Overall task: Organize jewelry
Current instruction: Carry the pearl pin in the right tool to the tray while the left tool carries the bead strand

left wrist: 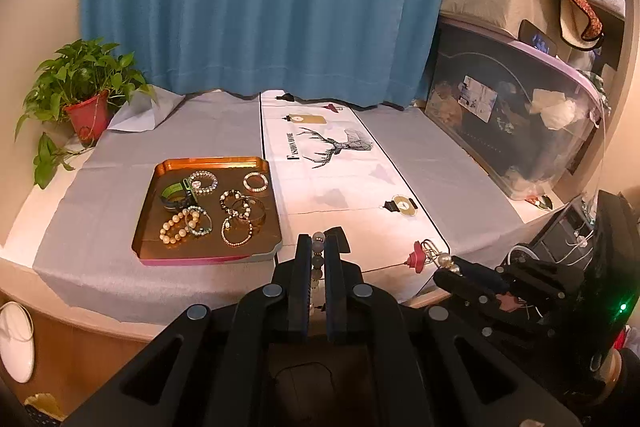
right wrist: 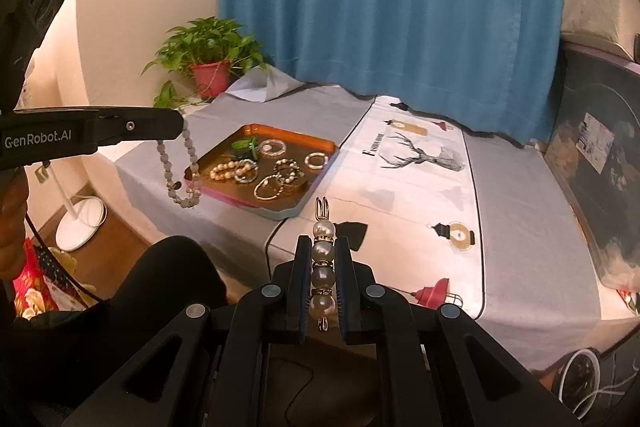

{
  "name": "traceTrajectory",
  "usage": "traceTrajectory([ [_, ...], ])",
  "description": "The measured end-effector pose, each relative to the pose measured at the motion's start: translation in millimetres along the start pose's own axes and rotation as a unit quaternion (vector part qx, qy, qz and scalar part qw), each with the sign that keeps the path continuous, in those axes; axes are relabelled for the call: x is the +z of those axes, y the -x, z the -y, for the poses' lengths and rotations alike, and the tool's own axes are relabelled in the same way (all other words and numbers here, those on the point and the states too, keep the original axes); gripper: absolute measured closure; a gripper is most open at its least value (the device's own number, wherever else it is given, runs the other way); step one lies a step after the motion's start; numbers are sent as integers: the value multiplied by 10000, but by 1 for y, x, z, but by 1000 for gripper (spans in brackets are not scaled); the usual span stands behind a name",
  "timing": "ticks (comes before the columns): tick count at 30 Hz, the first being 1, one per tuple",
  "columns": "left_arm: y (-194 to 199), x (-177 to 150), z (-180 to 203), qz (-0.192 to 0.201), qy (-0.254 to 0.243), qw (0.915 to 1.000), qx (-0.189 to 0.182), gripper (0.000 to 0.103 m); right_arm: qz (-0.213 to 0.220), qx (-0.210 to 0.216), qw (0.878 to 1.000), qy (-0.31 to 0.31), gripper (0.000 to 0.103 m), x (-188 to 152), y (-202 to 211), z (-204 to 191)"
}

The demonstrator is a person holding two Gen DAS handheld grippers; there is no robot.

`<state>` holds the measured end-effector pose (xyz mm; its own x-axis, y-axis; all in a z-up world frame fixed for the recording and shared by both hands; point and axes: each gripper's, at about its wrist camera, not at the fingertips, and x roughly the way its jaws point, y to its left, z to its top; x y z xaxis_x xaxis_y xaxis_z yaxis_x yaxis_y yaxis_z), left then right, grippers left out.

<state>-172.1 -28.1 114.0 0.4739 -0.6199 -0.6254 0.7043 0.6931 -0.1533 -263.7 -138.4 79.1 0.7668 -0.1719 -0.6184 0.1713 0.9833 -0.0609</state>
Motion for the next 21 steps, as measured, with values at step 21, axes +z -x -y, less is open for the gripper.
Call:
traceTrajectory([
  [21, -61, 19, -104, -132, 600, 9965, 563, 99, -332, 355, 9985, 244, 92, 43, -118, -37],
])
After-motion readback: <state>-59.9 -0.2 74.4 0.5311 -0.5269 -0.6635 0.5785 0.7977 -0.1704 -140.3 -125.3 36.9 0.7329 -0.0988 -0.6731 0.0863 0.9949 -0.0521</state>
